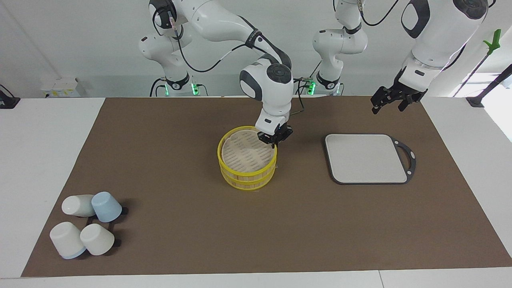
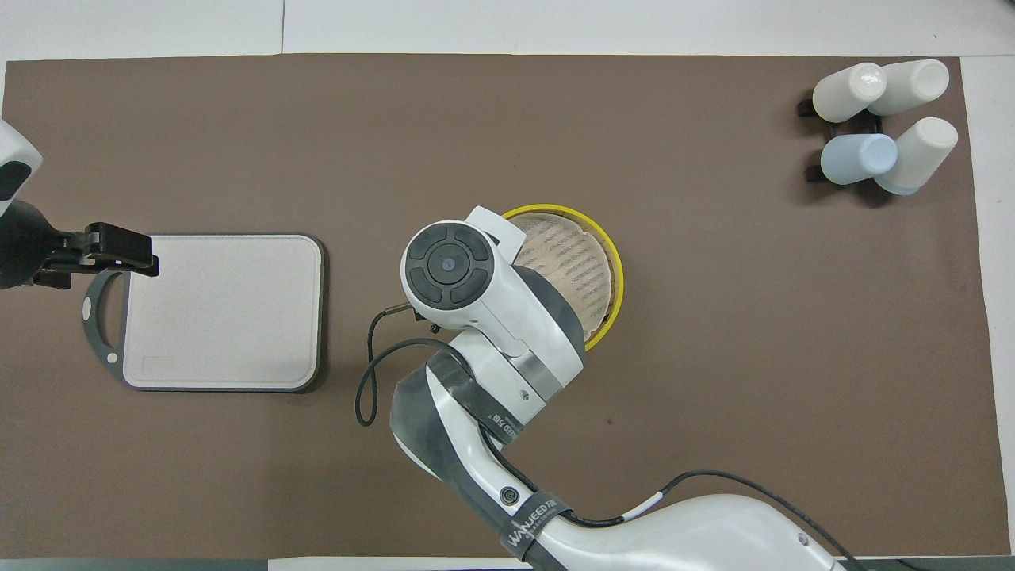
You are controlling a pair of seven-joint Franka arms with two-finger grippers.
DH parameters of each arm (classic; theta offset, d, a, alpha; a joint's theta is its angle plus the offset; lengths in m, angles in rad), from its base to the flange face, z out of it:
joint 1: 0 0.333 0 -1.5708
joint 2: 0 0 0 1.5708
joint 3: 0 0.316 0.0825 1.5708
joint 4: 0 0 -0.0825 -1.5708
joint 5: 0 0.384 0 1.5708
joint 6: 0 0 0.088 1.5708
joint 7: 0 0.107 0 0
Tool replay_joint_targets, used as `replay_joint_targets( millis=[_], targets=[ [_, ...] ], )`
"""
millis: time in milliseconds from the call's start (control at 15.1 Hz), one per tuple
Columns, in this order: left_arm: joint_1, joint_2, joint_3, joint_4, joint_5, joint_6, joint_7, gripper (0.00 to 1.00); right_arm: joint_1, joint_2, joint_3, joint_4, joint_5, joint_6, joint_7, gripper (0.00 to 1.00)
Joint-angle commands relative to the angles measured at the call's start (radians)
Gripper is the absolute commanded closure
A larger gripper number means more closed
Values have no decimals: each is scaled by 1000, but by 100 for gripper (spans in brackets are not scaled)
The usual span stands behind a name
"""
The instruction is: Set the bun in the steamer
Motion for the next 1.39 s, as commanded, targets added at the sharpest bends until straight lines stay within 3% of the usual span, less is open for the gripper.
replay_joint_targets(
  millis=[0, 66, 133, 199, 398, 596, 795, 1060, 1325],
  targets=[
    [11, -7, -4, 1, -12, 0, 14, 0, -8, -28, 2, -42, 3, 23, 2, 97],
    [13, -7, -4, 1, -12, 0, 14, 0, -9, -29, 2, -42, 3, 17, 2, 69],
    [13, -7, -4, 1, -12, 3, 14, 0, -6, -29, 2, -40, 3, 12, 2, 31],
    [11, -7, -4, 1, -12, 0, 13, 0, -5, -28, 0, -36, 3, 5, 5, 0],
    [10, -7, -9, 1, -12, -1, 11, 0, -11, -28, -1, -8, 1, -34, 5, 0],
    [11, -7, -9, 1, -12, -3, 11, 0, -57, -38, -18, 73, -6, -155, 4, 0],
    [10, -7, -6, 1, -10, -3, 14, 0, -185, -135, -19, 52, -6, -259, -28, 0],
    [10, -7, -9, 1, -1, -3, 16, 0, -359, -280, -21, 18, -5, -461, -260, 0],
    [10, -7, -6, 1, 0, -1, 45, 0, -534, -418, -21, -68, -3, -511, -477, 0]
  ],
)
